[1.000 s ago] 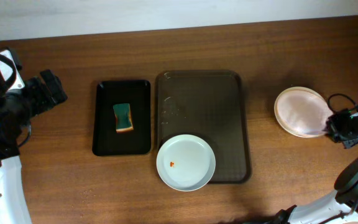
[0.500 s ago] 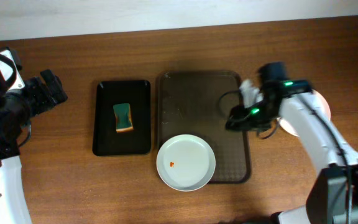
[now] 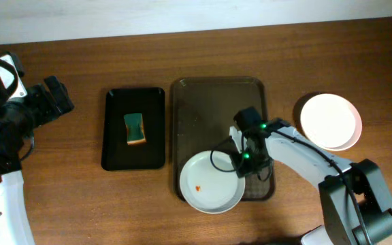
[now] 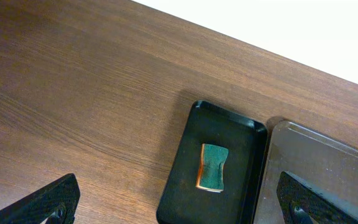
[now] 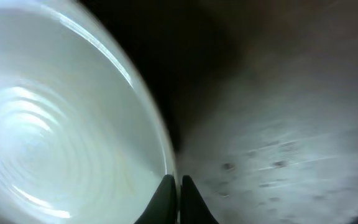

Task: Clean dirty plates on tray and stack at the side
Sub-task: 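Grasp the rim of the last plate with the right gripper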

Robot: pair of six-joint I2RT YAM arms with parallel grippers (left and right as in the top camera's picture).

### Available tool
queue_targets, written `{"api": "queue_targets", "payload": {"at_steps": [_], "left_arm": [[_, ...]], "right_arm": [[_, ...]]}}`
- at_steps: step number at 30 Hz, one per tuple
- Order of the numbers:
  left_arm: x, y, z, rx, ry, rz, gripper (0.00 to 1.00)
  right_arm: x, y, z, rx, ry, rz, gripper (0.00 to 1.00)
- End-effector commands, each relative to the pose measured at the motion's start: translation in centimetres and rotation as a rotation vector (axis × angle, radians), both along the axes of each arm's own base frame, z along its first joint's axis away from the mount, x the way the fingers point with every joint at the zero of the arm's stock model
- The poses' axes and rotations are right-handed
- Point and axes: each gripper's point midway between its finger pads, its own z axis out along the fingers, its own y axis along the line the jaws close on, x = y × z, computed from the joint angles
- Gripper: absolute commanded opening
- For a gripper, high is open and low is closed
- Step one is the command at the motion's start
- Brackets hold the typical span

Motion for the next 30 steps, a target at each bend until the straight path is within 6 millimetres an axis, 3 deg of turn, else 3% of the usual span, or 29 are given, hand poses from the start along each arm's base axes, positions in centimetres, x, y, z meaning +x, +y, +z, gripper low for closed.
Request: {"api": "queue_targets", "payload": {"at_steps": [1, 2, 4, 7, 9, 13, 14, 19, 21, 23, 27, 30], "left_arm": [[-0.1, 0.0, 0.3, -0.003, -0.007, -0.003, 1.00], [-0.1, 0.0, 0.2, -0.003, -0.007, -0.003, 1.00], [-0.1, 0.0, 0.3, -0.003, -0.007, -0.003, 1.00], [-0.1, 0.0, 0.3, -0.003, -0.007, -0.003, 1.00], [-0.1, 0.0, 0.3, -0.003, -0.008, -0.003, 1.00], [-0.1, 0.0, 0.3, -0.003, -0.007, -0.003, 1.00], [-0.1, 0.0, 0.3, -0.003, -0.007, -0.003, 1.00], [-0.1, 0.0, 0.3, -0.003, -0.007, -0.003, 1.00], [-0.1, 0.0, 0.3, -0.003, -0.009, -0.003, 1.00], [0.5, -0.8, 0.9, -0.056, -0.048, -0.017, 1.00], [0.7, -1.9, 1.1, -0.102, -0.063, -0.061, 1.00], [1.3, -3.4, -1.1, -0.150, 0.016, -0.078, 1.00]], "right_arm": [[6.4, -3.6, 2.3, -0.119, -0.193, -0.116, 0.04], [8.3, -4.1, 2.7, -0.106, -0.262, -0.141, 0.04], [10.3, -4.9, 2.9, -0.085, -0.320, -0.188, 0.04], [10.2, -4.7, 1.7, -0.086, -0.294, -0.186, 0.05], [8.1, -4.0, 0.9, -0.047, -0.189, -0.173, 0.34], [8.1, -4.5, 0.9, -0.051, -0.184, -0.188, 0.57], [8.1, -4.8, 0.7, -0.053, -0.178, -0.193, 0.57], [8.7, -4.3, -2.0, -0.042, -0.156, -0.190, 0.34], [8.7, -4.0, -2.7, -0.025, -0.140, -0.188, 0.13], [8.9, -3.9, -2.6, -0.024, -0.144, -0.188, 0.05], [8.6, -4.1, -2.7, -0.031, -0.133, -0.189, 0.04], [8.6, -4.1, -2.7, -0.029, -0.126, -0.233, 0.04]]}}
